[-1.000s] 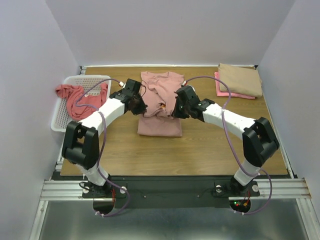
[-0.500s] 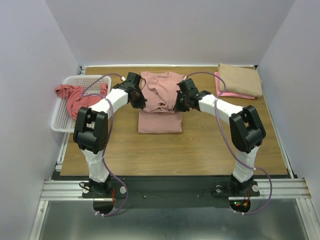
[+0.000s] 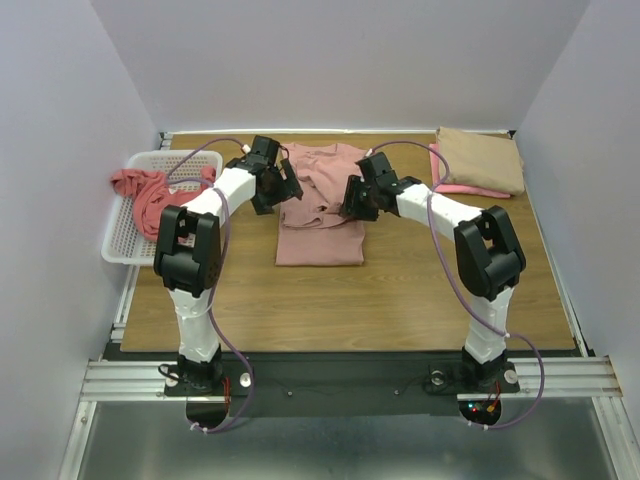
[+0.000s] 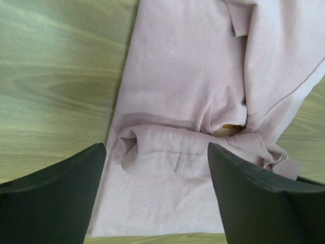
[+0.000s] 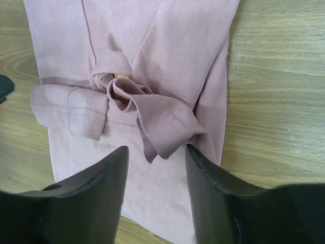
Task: Fold and stack the t-shirts
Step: Fold the tshirt
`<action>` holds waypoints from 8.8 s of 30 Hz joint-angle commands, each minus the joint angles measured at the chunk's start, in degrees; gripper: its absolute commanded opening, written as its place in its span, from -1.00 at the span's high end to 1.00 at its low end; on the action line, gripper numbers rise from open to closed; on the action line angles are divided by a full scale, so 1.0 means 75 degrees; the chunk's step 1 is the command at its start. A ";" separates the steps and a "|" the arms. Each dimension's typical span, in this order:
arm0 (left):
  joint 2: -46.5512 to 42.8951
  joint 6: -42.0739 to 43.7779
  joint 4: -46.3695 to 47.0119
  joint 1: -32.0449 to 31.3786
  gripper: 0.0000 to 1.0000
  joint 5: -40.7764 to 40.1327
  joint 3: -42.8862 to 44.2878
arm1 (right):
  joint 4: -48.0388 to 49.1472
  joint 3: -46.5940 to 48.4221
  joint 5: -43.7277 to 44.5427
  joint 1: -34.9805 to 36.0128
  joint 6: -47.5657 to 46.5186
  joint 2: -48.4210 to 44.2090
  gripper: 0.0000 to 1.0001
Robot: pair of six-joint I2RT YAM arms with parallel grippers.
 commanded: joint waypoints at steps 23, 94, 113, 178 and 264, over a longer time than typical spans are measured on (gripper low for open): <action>-0.6521 -0.0651 0.0353 0.0059 -0.97 -0.0303 -0.6389 | 0.0206 0.0259 -0.0639 0.1320 -0.0703 0.0089 -1.00; -0.4262 -0.1119 0.2356 0.0059 -0.78 0.0412 -0.6520 | 0.0417 0.2978 0.2759 0.1988 -0.1511 0.2445 -1.00; -0.3699 -0.0979 0.2368 0.0059 -0.84 0.0411 -0.6004 | 0.0781 0.3537 0.2501 0.1097 -0.2051 0.1749 -1.00; -0.4633 -0.1247 0.2486 -0.0350 1.00 0.0740 -0.7444 | 0.2472 -0.6595 -0.0486 0.0500 0.1394 -0.4314 0.99; 0.1038 0.0849 0.0118 0.0528 -0.97 0.0318 0.3423 | 0.1285 0.1586 -0.2198 -0.2043 -0.0527 0.1122 -1.00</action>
